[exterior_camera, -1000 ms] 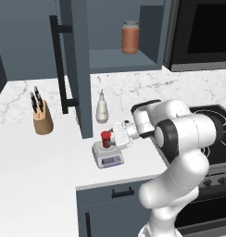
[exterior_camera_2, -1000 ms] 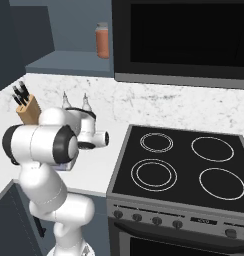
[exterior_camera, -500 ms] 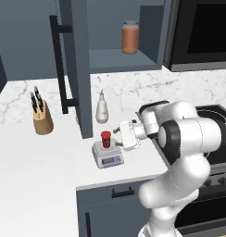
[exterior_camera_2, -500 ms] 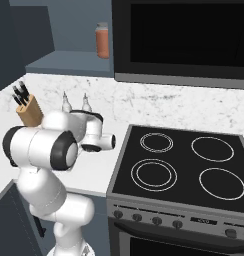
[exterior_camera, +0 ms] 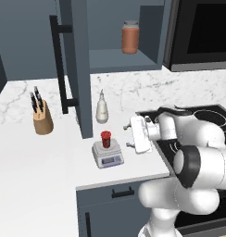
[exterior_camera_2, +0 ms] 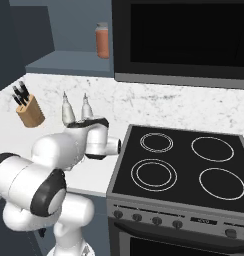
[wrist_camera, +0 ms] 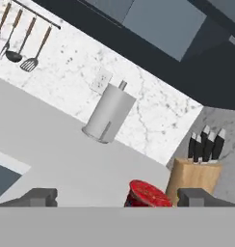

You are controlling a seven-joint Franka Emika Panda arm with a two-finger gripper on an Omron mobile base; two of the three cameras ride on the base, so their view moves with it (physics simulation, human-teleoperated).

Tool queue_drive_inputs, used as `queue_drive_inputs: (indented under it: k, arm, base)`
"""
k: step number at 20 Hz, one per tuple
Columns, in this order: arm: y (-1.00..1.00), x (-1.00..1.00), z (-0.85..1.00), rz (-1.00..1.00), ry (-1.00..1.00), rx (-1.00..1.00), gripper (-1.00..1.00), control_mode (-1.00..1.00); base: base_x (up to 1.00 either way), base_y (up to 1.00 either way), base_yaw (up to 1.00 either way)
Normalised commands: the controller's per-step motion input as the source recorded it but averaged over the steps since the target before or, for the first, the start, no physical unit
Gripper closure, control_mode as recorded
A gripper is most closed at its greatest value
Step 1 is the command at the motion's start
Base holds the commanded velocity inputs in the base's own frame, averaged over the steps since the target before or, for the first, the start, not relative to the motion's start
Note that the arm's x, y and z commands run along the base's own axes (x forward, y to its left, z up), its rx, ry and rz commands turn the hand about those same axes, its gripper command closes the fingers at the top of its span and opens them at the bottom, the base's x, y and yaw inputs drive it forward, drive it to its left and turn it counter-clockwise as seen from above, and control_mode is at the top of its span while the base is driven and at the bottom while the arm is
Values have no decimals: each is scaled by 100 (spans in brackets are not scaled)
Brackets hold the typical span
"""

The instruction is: Pick the yogurt and place it on the digital scale for weighing, and close the cabinet.

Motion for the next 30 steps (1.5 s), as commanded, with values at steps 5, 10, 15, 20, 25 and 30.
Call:
queue_drive_inputs:
  k: [5, 10, 15, 20, 25, 30]
  arm:
    - [0, -82, 100, 0, -41, -11, -100, -100]
    - [4, -69, 100, 0, -31, -11, -100, -100]
    - [25, -92, 99, 0, -29, -4, -100, -100]
    - [19, -96, 99, 0, -12, 0, -100, -100]
    - [1, -100, 100, 7, -13, -3, -100, -100]
    - [18, -99, 76, 10, -5, -5, -100, -100]
  base:
    - [0, 0, 0]
    - [0, 0, 0]
    - [0, 0, 0]
    - [0, 0, 0]
    - [0, 0, 0]
    - [0, 0, 0]
